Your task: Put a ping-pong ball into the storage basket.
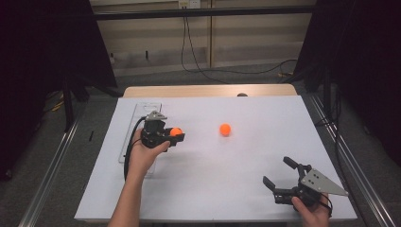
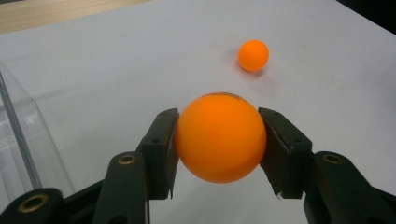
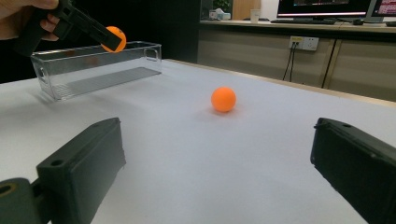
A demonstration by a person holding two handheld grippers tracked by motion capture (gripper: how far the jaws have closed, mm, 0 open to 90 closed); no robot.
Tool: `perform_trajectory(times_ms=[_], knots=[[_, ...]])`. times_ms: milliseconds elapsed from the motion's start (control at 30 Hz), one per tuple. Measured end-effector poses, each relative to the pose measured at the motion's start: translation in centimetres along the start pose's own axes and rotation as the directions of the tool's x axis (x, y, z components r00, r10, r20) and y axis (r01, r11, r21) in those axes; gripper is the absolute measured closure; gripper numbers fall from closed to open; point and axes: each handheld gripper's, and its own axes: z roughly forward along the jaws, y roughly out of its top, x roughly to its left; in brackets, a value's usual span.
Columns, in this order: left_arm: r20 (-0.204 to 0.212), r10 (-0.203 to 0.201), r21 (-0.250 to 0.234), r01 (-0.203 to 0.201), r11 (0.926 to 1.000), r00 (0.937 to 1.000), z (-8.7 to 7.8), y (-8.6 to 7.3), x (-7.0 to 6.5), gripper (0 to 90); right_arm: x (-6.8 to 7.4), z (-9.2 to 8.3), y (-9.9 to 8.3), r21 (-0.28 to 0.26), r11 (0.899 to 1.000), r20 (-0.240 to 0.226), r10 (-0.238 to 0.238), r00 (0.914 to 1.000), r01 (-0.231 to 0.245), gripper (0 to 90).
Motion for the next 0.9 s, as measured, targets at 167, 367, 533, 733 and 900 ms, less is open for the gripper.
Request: perform_trajectory(times_ms=[167, 367, 533, 733, 900], knots=[[0.0, 0.002, 0.004, -0.002, 1.0, 1.0, -0.2, 0.1, 0.1, 50.4, 0.0, 0.0, 0.0, 0.0, 1.0, 0.0, -0.001, 1.0, 0.001, 2.3], [-0.004, -0.01, -0.005, 0.01, 0.9999, 0.9999, -0.6, 0.0, 0.4, 50.4, 0.0, 0.0, 0.0, 0.0, 1.0, 0.0, 0.0, 1.0, 0.0, 2.3], [-0.009, -0.008, -0.001, 0.008, 1.0, 0.9999, -0.6, 0.0, 0.5, 50.4, 0.0, 0.0, 0.0, -0.001, 1.0, 0.0, -0.001, 1.0, 0.001, 2.3], [-0.015, -0.011, -0.008, 0.011, 0.9999, 0.9998, -0.9, 0.0, 0.7, 50.4, 0.0, 0.0, 0.0, -0.001, 1.0, 0.0, 0.001, 1.0, -0.001, 2.3], [-0.016, -0.016, -0.017, 0.016, 0.9997, 0.9997, -1.3, 0.0, 0.8, 50.4, 0.0, 0.0, 0.0, 0.0, 1.0, 0.0, -0.001, 1.0, 0.001, 2.3]])
